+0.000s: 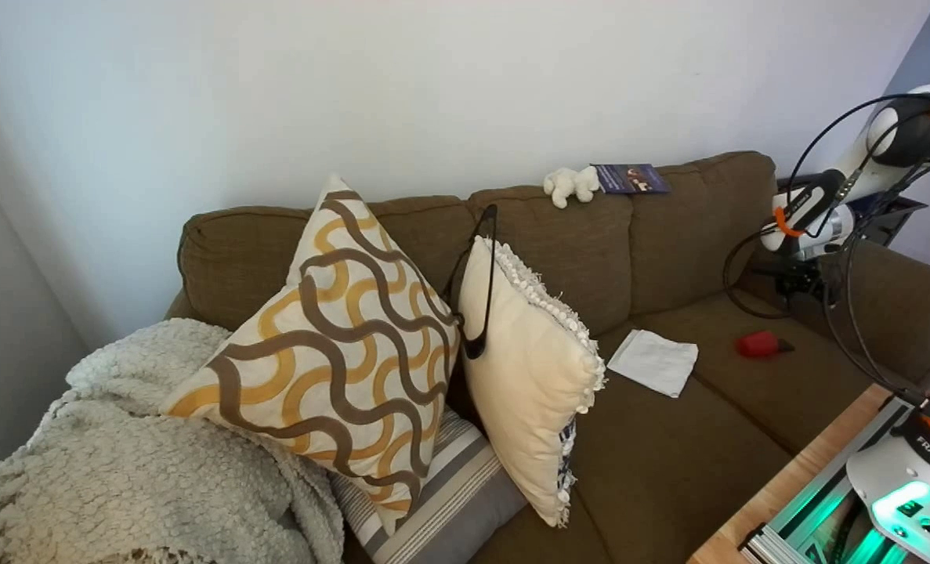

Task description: Put the black remote control on the white towel

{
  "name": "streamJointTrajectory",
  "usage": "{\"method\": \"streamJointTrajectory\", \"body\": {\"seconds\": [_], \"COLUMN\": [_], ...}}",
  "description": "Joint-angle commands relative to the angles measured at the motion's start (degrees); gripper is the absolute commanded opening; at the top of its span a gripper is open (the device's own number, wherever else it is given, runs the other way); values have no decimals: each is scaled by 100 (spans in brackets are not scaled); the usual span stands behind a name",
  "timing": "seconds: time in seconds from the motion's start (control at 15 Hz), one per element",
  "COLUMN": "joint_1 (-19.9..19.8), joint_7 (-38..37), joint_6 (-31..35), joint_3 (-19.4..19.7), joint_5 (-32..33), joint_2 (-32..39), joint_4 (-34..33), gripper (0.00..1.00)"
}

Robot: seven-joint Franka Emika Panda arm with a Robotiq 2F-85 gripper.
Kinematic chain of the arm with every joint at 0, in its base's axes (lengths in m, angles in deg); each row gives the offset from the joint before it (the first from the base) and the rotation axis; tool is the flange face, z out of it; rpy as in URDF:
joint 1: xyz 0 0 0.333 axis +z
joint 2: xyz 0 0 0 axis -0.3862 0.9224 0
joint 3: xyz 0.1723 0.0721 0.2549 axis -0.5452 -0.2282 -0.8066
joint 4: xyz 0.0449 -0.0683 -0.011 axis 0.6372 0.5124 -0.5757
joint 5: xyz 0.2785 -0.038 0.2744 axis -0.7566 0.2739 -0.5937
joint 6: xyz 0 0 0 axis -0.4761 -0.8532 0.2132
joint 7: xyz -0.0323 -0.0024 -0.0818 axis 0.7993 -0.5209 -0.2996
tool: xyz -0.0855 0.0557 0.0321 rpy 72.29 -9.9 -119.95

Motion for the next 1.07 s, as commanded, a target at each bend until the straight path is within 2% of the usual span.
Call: {"method": "streamJointTrajectory", "body": {"seconds": [0.0,0.2,0.27,0.33,0.53,0.67,0.87,1.0], "joint_1": [500,818,833,617,295,-61,-672,-950], "joint_7": [360,341,45,164,549,870,1796,2666], "joint_6": [138,123,323,344,-189,-632,-1032,-1022], "joint_3": [642,802,832,647,642,570,307,199], "joint_5": [-680,-772,-915,-1402,-2486,-3090,-3722,-3786], "joint_2": [103,109,137,150,459,695,1035,1340], "joint_4": [0,30,51,-55,-736,-1283,-1985,-2399], "gripper": [100,100,100,100,100,100,100,100]}}
